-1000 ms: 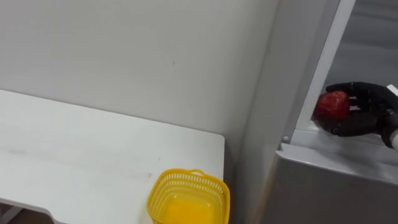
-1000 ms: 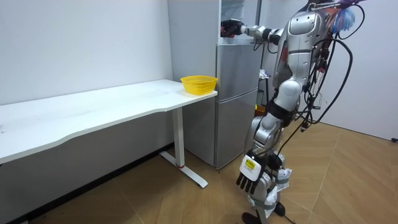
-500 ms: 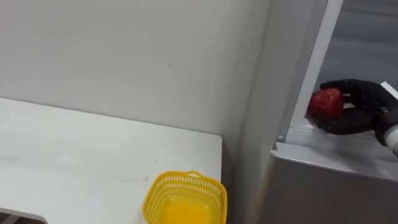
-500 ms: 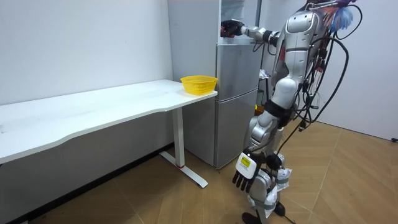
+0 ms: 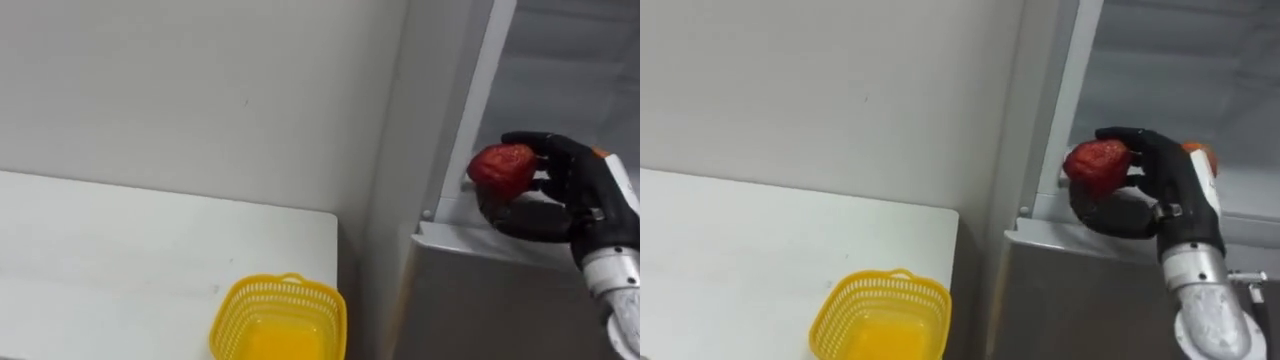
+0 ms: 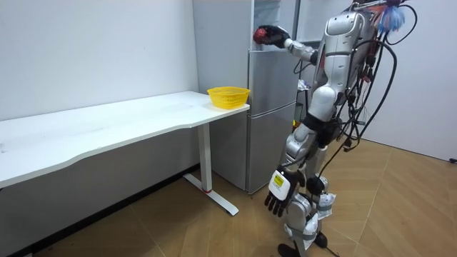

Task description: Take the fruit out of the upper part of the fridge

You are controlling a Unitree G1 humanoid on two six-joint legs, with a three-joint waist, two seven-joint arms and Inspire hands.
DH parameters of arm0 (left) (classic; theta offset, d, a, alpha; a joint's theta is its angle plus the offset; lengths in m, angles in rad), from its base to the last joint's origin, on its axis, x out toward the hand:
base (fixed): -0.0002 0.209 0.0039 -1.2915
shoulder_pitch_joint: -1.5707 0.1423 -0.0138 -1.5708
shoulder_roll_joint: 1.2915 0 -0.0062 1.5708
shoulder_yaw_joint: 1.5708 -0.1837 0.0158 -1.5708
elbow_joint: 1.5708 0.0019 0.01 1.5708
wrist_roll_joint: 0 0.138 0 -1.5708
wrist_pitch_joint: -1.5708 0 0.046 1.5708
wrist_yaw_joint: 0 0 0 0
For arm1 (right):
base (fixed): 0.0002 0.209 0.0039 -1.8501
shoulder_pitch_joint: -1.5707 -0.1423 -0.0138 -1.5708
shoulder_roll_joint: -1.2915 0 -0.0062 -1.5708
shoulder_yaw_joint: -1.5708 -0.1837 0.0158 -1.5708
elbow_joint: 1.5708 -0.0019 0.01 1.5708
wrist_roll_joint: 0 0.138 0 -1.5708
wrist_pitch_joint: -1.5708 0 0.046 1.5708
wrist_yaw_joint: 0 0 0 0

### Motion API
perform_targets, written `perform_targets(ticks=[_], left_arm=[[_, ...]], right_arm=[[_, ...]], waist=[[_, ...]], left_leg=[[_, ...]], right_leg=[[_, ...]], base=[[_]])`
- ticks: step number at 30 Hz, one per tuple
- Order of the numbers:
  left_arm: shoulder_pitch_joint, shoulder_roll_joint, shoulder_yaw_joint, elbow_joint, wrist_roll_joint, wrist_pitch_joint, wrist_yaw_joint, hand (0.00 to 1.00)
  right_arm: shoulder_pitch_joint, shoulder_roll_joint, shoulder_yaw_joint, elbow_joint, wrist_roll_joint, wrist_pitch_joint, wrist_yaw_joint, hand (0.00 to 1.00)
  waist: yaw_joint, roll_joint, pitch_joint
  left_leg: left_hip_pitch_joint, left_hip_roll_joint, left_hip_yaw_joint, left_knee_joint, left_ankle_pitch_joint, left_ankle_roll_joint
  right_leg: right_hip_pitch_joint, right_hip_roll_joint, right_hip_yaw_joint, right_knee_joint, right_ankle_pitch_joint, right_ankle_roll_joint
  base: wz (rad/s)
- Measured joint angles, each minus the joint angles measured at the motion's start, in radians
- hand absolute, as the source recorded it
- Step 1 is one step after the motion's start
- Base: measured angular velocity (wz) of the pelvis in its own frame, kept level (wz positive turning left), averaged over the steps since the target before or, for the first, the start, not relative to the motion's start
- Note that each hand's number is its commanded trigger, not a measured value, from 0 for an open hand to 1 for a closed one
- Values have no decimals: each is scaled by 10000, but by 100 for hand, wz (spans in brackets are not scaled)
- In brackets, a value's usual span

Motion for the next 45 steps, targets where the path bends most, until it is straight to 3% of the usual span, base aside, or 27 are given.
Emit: perform_targets(ticks=[2, 5, 12, 16, 20, 31, 38, 45], left_arm=[[58, -186, 6, 0, 0, -134, 34, 0], [270, -306, -19, 0, -35, -217, 73, 0], [420, -467, 58, 0, -36, -520, 425, 0], [370, -534, 43, 17, -7, -736, 424, 0], [147, -542, -131, 171, -14, -928, 421, 0], [-184, -523, -414, 602, -334, -1145, 394, 0], [-547, -501, -408, 1042, -390, -1167, 329, 0], [-653, -409, -414, 1040, -393, -1143, 121, 0]], right_arm=[[1167, 386, 507, -1066, -326, -118, -186, 100], [1888, 714, 684, -2004, -315, -318, -394, 100], [2519, 1003, 748, -2941, -1014, -420, -720, 100], [2844, 1269, 1043, -3542, -2152, -562, -993, 100], [2849, 1293, 1389, -3975, -3165, -599, -1146, 100], [2790, 1230, 2555, -4435, -3653, -757, -1090, 100], [2273, 1106, 2878, -4313, -5387, -767, -1093, 100], [1390, 1087, 3616, -4055, -5910, -754, -770, 100]], waist=[[-86, 248, -14], [-210, 427, -56], [-236, 405, -44], [-402, 468, -14], [-410, 545, 13], [-277, 269, -1], [237, -25, 98], [721, -87, 131]], left_leg=[[-117, -15, -3, 9, 3, 2], [-128, -21, -13, 6, 4, 3], [-208, -13, 48, 12, 7, -3], [-336, -16, 75, 10, 6, -1], [-465, -13, 76, -48, 8, -2], [-661, -12, 93, -26, 14, -4], [-646, -11, 99, -12, 14, -3], [-665, -16, -77, -17, 12, -1]], right_leg=[[-101, -22, -29, 12, -5, 7], [-83, -25, -58, 14, -5, 15], [-189, -8, -10, 0, -14, 15], [-281, -9, 25, 31, -13, 18], [-427, -2, 24, 31, -13, 18], [-653, -10, 18, 49, -15, 19], [-623, -10, -18, 48, -15, 18], [-585, -20, -159, 40, -11, 22]], base=[[4], [4], [-1], [-2], [0], [0], [0], [5]])
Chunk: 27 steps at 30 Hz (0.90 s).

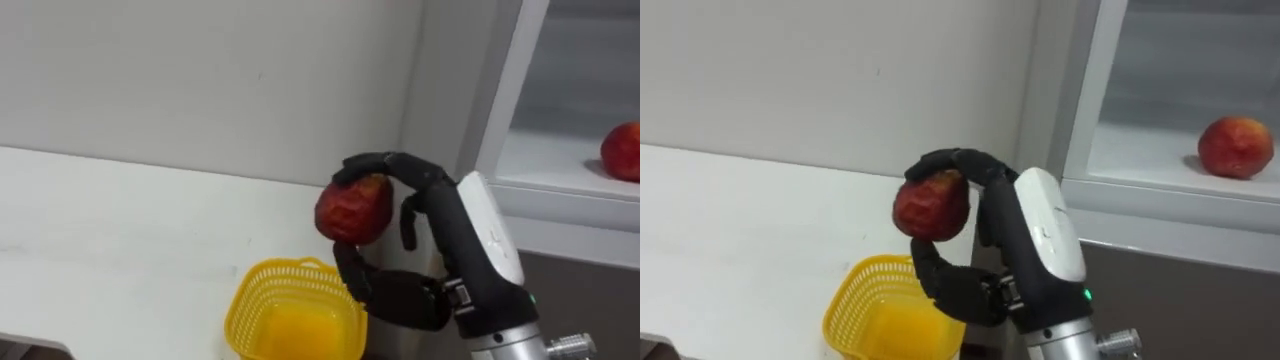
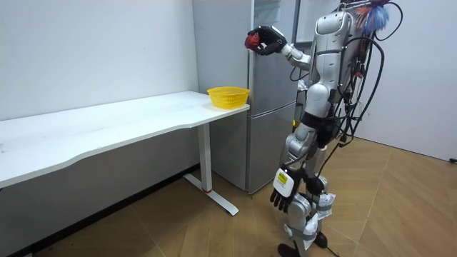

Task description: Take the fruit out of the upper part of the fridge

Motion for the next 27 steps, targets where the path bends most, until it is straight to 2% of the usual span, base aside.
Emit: perform_targets(ticks=[3, 5, 6, 11, 14, 17, 23, 27], left_arm=[[-5, 48, 5, 4, -8, 2, 12, 0], [-9, 90, 3, 5, -7, 1, 14, 0], [-4, 100, 9, 5, -4, 1, 8, 0], [-4, 255, 73, -5, -6, 21, -138, 0], [-90, 371, 38, -50, -6, 91, -171, 0], [-176, 433, 38, -50, 5, 94, -192, 0], [-217, 648, 158, -49, 70, 97, -220, 0], [-218, 652, 228, -74, 77, 93, -371, 0]], right_arm=[[-277, -16, 186, 475, -25, -74, 102, 100], [-497, -141, 169, 930, -49, -70, 104, 100], [-560, -206, 172, 1052, -122, -70, 105, 100], [-935, -798, 352, 2039, -772, 49, 269, 100], [-1051, -867, 701, 2589, -799, 268, 450, 100], [-1085, -866, 916, 3059, -817, 317, 552, 100], [-1108, -816, 963, 3701, -842, 410, 641, 100], [-1124, -815, 933, 3875, -899, 367, 607, 100]], waist=[[27, -40, 26], [25, -133, 90], [46, -171, 93], [362, -501, 5], [572, -624, 65], [639, -651, 77], [1040, -651, 92], [1090, -669, 98]], left_leg=[[-1, -9, -156, 25, 0, -1], [-20, -13, -339, 39, 0, -2], [-44, -14, -353, 22, 0, -2], [-194, -15, -404, 46, 5, -12], [-207, -6, -451, 177, 4, -15], [-379, -7, -608, 341, -9, 0], [-546, -27, -629, 423, -18, 9], [-691, -121, -699, 563, -16, 10]], right_leg=[[87, -17, -221, 1, -1, 1], [127, -33, -396, 1, -1, 1], [116, -35, -408, 2, -1, 2], [-2, -22, -425, 58, -1, 1], [-14, -23, -440, 134, -2, 1], [-37, -45, -572, 136, -1, 2], [-102, -113, -694, 121, -2, 1], [-158, -134, -780, 119, -2, 0]], base=[[20], [16], [10], [1], [5], [18], [2], [8]])
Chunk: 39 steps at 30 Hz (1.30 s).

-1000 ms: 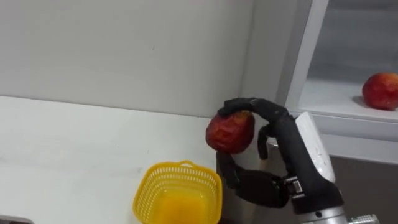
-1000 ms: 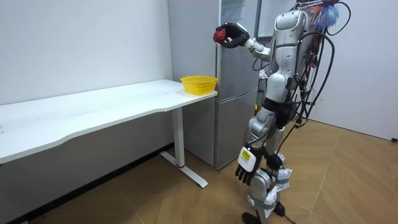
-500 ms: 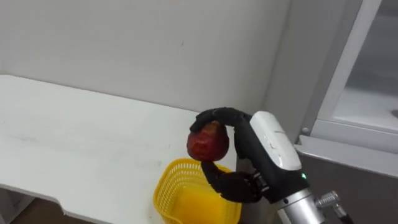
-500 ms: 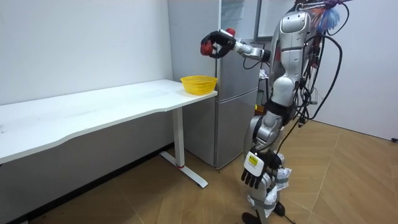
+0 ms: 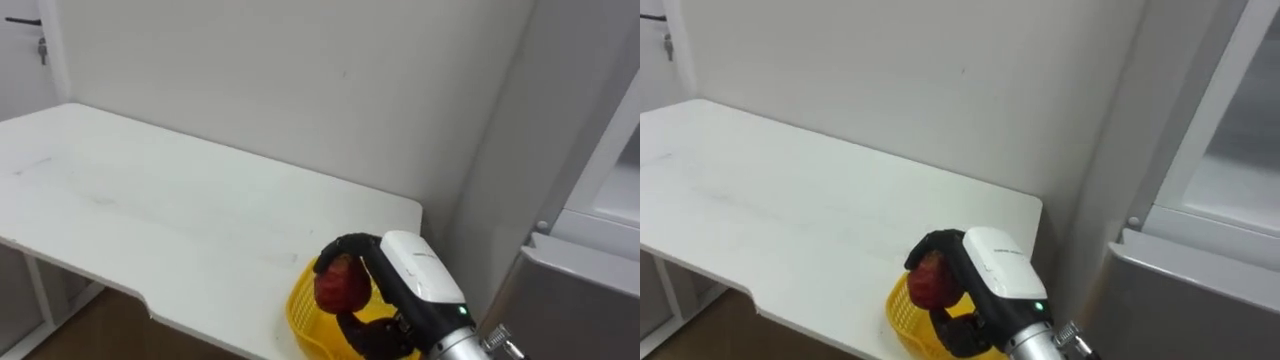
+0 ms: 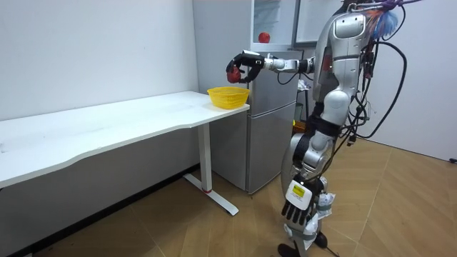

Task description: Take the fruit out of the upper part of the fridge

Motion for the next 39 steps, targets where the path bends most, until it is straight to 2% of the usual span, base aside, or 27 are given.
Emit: perform_targets(ticks=[2, 17, 27, 31, 32, 33, 34, 39], left_arm=[[13, -2, -5, -20, 1, -6, -15, 0], [62, 0, -7, -14, 7, -8, 23, 0], [117, 0, 11, -21, 16, -2, 30, 0], [116, -12, 118, -30, 15, -3, 26, 0], [122, -19, 191, -30, 19, -3, 23, 0], [130, -23, 212, -31, 23, -3, 23, 0], [158, -43, 259, -32, 90, 3, 23, 0], [352, -101, 298, -350, 243, 148, 7, 0]], right_arm=[[-42, 17, -2, 357, -4, -51, -67, 100], [-113, 27, -3, 1333, 9, -163, -235, 100], [-113, 11, -15, 1341, 31, -186, -247, 100], [-113, 2, -128, 1632, 35, -337, -287, 100], [-112, -1, -164, 1723, 35, -330, -287, 80], [-112, -4, -166, 1733, 34, -318, -286, 25], [-112, -3, -167, 1730, 33, -325, -287, 0], [-112, 10, -167, 1729, -1, -317, -286, 0]], waist=[[-8, -21, 9], [9, -116, 70], [-5, -152, 81], [-8, -150, 80], [-6, -150, 80], [1, -149, 80], [-6, -142, 76], [-17, -73, 38]], left_leg=[[-79, -43, -148, 76, 3, 5], [-177, -47, -247, 127, 3, 7], [-177, -47, -343, 140, 2, 8], [-174, -47, -357, 137, 2, 8], [-174, -44, -357, 136, 2, 8], [-174, -44, -356, 136, 2, 8], [-174, -44, -356, 137, 2, 8], [-172, -44, -354, 137, 3, 8]], right_leg=[[-1, -35, -122, -2, -2, 4], [-33, -43, -169, -5, -12, 15], [-24, -53, -184, -8, -24, 33], [-16, -51, -182, 2, -24, 33], [-16, -52, -182, 7, -24, 33], [-17, -52, -181, 7, -24, 33], [-17, -52, -180, 7, -24, 33], [-14, -52, -175, 15, -23, 33]], base=[[12], [2], [1], [0], [0], [0], [0], [0]])
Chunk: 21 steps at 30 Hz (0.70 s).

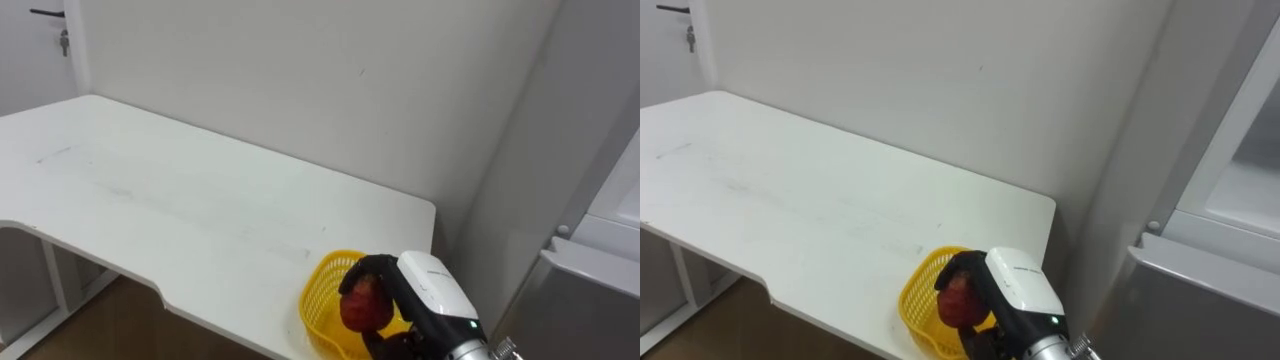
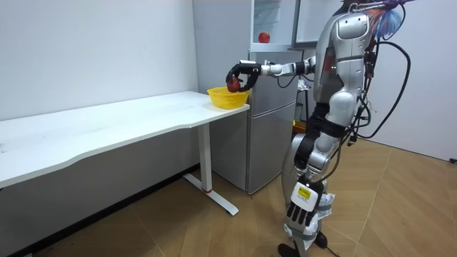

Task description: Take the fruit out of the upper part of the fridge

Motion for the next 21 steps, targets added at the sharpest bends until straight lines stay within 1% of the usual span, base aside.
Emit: perform_targets(ticks=[2, 5, 6, 8, 10, 16, 21], left_arm=[[117, -29, 78, -129, 93, 46, 1, 0], [196, -35, 83, -225, 159, 75, 0, 0], [220, -36, 83, -270, 159, 77, -2, 0], [292, -47, 82, -405, 159, 81, -13, 0], [307, -58, 82, -432, 158, 84, -18, 0], [306, -71, 81, -445, 158, 220, -29, 0], [308, -70, 84, -445, 161, 233, -26, 0]], right_arm=[[0, 4, -4, -18, -23, 6, -1, 0], [0, 4, -4, -23, -23, 19, -2, 0], [0, 4, -4, -23, -21, 33, -2, 0], [0, 4, -4, -23, -22, 177, -2, 0], [0, 4, -4, -23, -22, 215, -2, 0], [0, 4, -4, -23, -22, 217, -2, 0], [0, 4, -6, -24, -23, 217, -2, 0]], waist=[[0, 59, -35], [-1, 120, -67], [-1, 128, -68], [-1, 139, -74], [-2, 141, -73], [-2, 148, -68], [-6, 147, -69]], left_leg=[[4, 1, -1, -9, 0, 0], [15, 2, -1, -14, 0, 0], [17, 2, -2, -13, 0, 1], [22, 2, -3, -10, 1, 0], [27, 2, -3, -5, 1, 0], [102, 2, -4, -5, 0, 1], [117, 2, -4, -7, 0, 1]], right_leg=[[1, 0, 0, 5, 0, 0], [12, 2, -4, 9, 0, 0], [16, 2, -5, 10, 0, 0], [24, 2, -6, 14, 0, 0], [33, 1, -7, 17, 1, 0], [106, -2, -7, 16, 1, 0], [114, -1, -2, 17, 1, 0]], base=[[0], [0], [0], [0], [0], [0], [0]])
